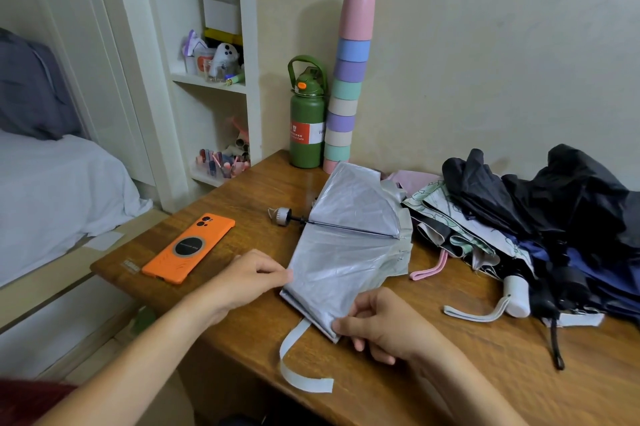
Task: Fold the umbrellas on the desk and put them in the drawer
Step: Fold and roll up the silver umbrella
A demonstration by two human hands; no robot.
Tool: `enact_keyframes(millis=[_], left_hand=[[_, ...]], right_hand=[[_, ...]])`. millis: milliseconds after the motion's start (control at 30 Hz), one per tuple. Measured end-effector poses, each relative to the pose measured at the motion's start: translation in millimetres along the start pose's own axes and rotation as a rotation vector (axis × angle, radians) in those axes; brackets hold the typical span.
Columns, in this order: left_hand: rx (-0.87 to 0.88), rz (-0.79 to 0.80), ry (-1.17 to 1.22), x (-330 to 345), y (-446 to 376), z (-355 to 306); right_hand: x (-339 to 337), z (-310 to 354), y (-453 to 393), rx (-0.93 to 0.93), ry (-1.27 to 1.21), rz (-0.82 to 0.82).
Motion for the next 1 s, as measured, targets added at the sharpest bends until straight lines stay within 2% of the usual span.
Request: enact_keyframes(millis=[200,467,600,667,733,800,833,1000], left_hand=[[0.081,0.005,0.215,2,7,-11],[-0.009,-0.011,0.049,12,2,-7],[-0.121,-0.179,-0.260,17,1,-14],[-0.024,-0.296,-0.393,24,4,-20],[0.279,-0.388,-0.460,32,6,-29],[0.491,-0.320,-0.560,38,4,-43],[0.529,-0.258,-0.631,42,-1,-47],[0.459,-0.018,-0.855,55,-37,-54]], right_hand=[[-2,2,-1,-0.031,-0.017,-0.032],[0,3,3,0.020,0.063,0.028],[0,3,2,0.021,0.060,0.052],[1,1,1,0.027,0.070,0.048],[3,0,-1,0.035,0.093,0.045],[4,-1,-2,0.027,0.097,0.050],[5,-1,-3,0.019,0.095,0.055],[2,-2,-3,0.013,0.091,0.103]])
Point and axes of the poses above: each hand's wrist, its own y-axis away from the middle knuckle, its own x-axis out of the palm, z = x × y, the point moved 1 cm from there along -y, towards the middle knuckle, and after that the axes turned 13 degrees about z, right-handed, at the moved point
